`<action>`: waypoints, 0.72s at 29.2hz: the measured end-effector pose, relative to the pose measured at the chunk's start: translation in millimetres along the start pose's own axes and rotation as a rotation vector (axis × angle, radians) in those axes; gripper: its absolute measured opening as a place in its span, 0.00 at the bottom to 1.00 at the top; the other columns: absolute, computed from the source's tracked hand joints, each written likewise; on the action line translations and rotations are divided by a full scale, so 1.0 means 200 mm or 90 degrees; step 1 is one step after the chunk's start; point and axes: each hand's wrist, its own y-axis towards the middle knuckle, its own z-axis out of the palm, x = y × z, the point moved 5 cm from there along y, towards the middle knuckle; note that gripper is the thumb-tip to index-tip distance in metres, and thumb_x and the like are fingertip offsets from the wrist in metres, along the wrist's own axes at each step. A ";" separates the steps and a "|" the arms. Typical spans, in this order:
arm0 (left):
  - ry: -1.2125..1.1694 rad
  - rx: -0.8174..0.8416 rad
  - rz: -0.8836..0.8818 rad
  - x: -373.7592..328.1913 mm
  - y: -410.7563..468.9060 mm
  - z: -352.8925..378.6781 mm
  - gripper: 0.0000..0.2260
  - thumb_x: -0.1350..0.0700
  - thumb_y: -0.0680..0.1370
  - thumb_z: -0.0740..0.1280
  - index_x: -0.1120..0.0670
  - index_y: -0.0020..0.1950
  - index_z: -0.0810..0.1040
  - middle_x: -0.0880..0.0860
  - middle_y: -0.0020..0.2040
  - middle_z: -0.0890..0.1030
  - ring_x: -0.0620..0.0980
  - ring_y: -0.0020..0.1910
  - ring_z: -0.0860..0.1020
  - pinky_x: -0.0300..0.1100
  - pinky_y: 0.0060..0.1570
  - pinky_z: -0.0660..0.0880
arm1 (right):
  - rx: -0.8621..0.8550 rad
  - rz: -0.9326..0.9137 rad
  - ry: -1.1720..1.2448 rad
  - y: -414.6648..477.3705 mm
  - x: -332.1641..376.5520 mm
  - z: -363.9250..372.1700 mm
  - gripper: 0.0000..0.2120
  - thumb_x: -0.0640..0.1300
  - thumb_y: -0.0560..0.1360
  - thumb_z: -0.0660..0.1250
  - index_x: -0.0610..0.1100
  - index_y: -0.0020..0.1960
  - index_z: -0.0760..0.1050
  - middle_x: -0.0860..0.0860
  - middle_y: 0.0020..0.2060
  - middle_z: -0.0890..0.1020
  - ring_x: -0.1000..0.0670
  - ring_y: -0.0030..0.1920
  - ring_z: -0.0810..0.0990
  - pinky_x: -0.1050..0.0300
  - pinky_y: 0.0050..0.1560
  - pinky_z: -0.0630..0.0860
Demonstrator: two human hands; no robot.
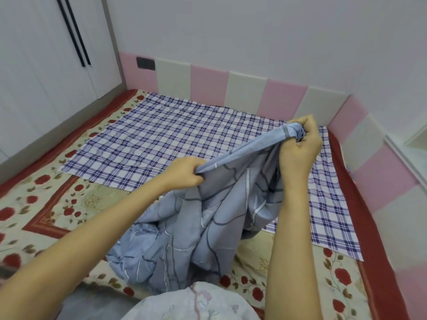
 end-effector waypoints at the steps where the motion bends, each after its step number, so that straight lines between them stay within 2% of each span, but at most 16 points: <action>1: -0.035 0.030 -0.017 0.02 -0.03 0.09 0.08 0.54 0.61 0.61 0.51 0.29 0.61 0.48 0.25 0.65 0.45 0.25 0.62 0.40 0.28 0.58 | -0.018 0.003 0.008 0.00 0.00 0.00 0.14 0.31 0.70 0.58 0.50 0.36 0.64 0.53 0.30 0.67 0.55 0.32 0.65 0.61 0.32 0.62; 3: -0.091 0.065 -0.004 0.06 -0.10 0.24 0.12 0.55 0.62 0.62 0.52 0.29 0.58 0.50 0.26 0.62 0.46 0.27 0.61 0.41 0.36 0.64 | -0.036 0.006 0.010 0.00 -0.02 0.02 0.16 0.30 0.71 0.59 0.51 0.35 0.63 0.54 0.29 0.67 0.59 0.31 0.63 0.64 0.32 0.62; 4: -0.086 0.082 0.008 0.07 -0.13 0.31 0.12 0.55 0.63 0.62 0.53 0.30 0.57 0.50 0.28 0.61 0.48 0.28 0.62 0.40 0.46 0.66 | -0.037 0.012 0.004 -0.01 -0.04 0.02 0.16 0.31 0.71 0.58 0.51 0.35 0.62 0.54 0.30 0.66 0.61 0.30 0.63 0.66 0.32 0.61; 5: -0.057 0.096 0.031 0.06 -0.14 0.32 0.12 0.55 0.64 0.62 0.53 0.31 0.57 0.51 0.28 0.61 0.50 0.30 0.64 0.38 0.56 0.63 | -0.045 0.022 -0.003 -0.01 -0.06 0.03 0.16 0.31 0.72 0.58 0.51 0.35 0.62 0.54 0.30 0.65 0.62 0.29 0.63 0.68 0.31 0.61; 6: -0.048 0.110 0.039 0.07 -0.17 0.35 0.11 0.55 0.65 0.61 0.53 0.30 0.58 0.52 0.28 0.62 0.53 0.30 0.66 0.36 0.59 0.62 | -0.050 0.043 -0.022 -0.02 -0.10 0.03 0.16 0.31 0.72 0.57 0.50 0.35 0.61 0.54 0.30 0.64 0.63 0.28 0.63 0.69 0.31 0.61; 7: -0.049 0.103 0.024 0.07 -0.17 0.33 0.10 0.56 0.65 0.61 0.53 0.30 0.59 0.53 0.27 0.63 0.54 0.29 0.66 0.37 0.53 0.66 | -0.060 0.074 -0.038 -0.02 -0.14 0.01 0.16 0.31 0.72 0.55 0.50 0.34 0.59 0.54 0.30 0.63 0.63 0.27 0.63 0.69 0.30 0.61; 8: -0.065 0.072 -0.007 0.08 -0.15 0.25 0.09 0.58 0.66 0.61 0.52 0.29 0.61 0.52 0.27 0.65 0.52 0.28 0.66 0.40 0.42 0.68 | -0.071 0.103 -0.048 -0.01 -0.17 -0.01 0.16 0.30 0.71 0.54 0.50 0.34 0.58 0.54 0.30 0.62 0.63 0.26 0.62 0.68 0.30 0.61; 9: -0.080 0.013 -0.037 0.10 -0.12 0.15 0.09 0.60 0.69 0.61 0.51 0.30 0.64 0.51 0.27 0.67 0.49 0.27 0.66 0.40 0.33 0.64 | -0.073 0.132 -0.063 0.00 -0.22 -0.04 0.16 0.30 0.71 0.53 0.50 0.35 0.57 0.54 0.30 0.61 0.63 0.26 0.62 0.68 0.29 0.61; 10: -0.099 -0.077 -0.050 0.11 -0.09 0.02 0.10 0.63 0.71 0.60 0.51 0.32 0.67 0.50 0.27 0.69 0.48 0.27 0.66 0.40 0.29 0.60 | -0.067 0.151 -0.086 -0.01 -0.26 -0.07 0.16 0.30 0.70 0.53 0.50 0.35 0.57 0.53 0.30 0.61 0.62 0.26 0.61 0.68 0.29 0.60; 13: -0.095 -0.405 0.025 0.02 0.05 -0.57 0.07 0.64 0.69 0.56 0.62 0.35 0.72 0.59 0.28 0.70 0.51 0.29 0.66 0.44 0.30 0.58 | -0.067 0.123 -0.103 0.11 -0.22 -0.06 0.18 0.28 0.73 0.53 0.50 0.37 0.58 0.54 0.31 0.63 0.63 0.27 0.64 0.68 0.30 0.62; 15: -0.126 -0.517 0.094 -0.11 0.08 -0.80 0.06 0.64 0.67 0.55 0.63 0.33 0.70 0.57 0.28 0.67 0.47 0.29 0.62 0.45 0.30 0.57 | -0.108 0.072 -0.078 0.23 -0.14 -0.04 0.14 0.29 0.76 0.54 0.48 0.42 0.61 0.55 0.33 0.65 0.67 0.29 0.67 0.71 0.32 0.63; 16: -0.122 -0.517 0.115 -0.17 0.11 -0.86 0.05 0.63 0.69 0.57 0.61 0.33 0.68 0.56 0.28 0.65 0.45 0.28 0.59 0.45 0.30 0.57 | -0.134 0.053 -0.059 0.31 -0.08 -0.02 0.11 0.30 0.77 0.54 0.46 0.47 0.62 0.55 0.35 0.67 0.70 0.31 0.69 0.74 0.34 0.64; 17: -0.088 -0.463 0.123 -0.22 0.11 -0.84 0.07 0.60 0.72 0.61 0.59 0.34 0.67 0.54 0.28 0.66 0.45 0.28 0.59 0.44 0.30 0.57 | -0.142 0.044 -0.052 0.37 -0.07 -0.02 0.10 0.30 0.77 0.54 0.44 0.51 0.63 0.54 0.39 0.70 0.70 0.33 0.70 0.77 0.36 0.64; 19: 0.052 -0.252 0.110 -0.22 0.12 -0.67 0.12 0.50 0.71 0.70 0.54 0.40 0.69 0.51 0.33 0.71 0.45 0.30 0.66 0.42 0.31 0.62 | -0.165 0.030 -0.056 0.47 -0.05 -0.02 0.10 0.32 0.76 0.54 0.43 0.54 0.65 0.49 0.45 0.73 0.60 0.40 0.72 0.78 0.39 0.63; 20: 0.111 -0.147 0.094 -0.19 0.12 -0.54 0.12 0.50 0.70 0.72 0.51 0.45 0.71 0.51 0.37 0.75 0.48 0.35 0.71 0.43 0.33 0.65 | -0.170 0.025 -0.063 0.48 -0.04 -0.02 0.10 0.33 0.76 0.54 0.44 0.53 0.66 0.48 0.45 0.73 0.56 0.41 0.72 0.76 0.39 0.64; 21: 0.157 -0.077 0.074 -0.15 0.11 -0.43 0.12 0.52 0.69 0.72 0.50 0.49 0.73 0.51 0.42 0.79 0.51 0.40 0.75 0.43 0.35 0.67 | -0.179 0.015 -0.061 0.48 -0.03 0.00 0.09 0.34 0.76 0.54 0.45 0.51 0.66 0.49 0.43 0.74 0.56 0.39 0.72 0.75 0.38 0.64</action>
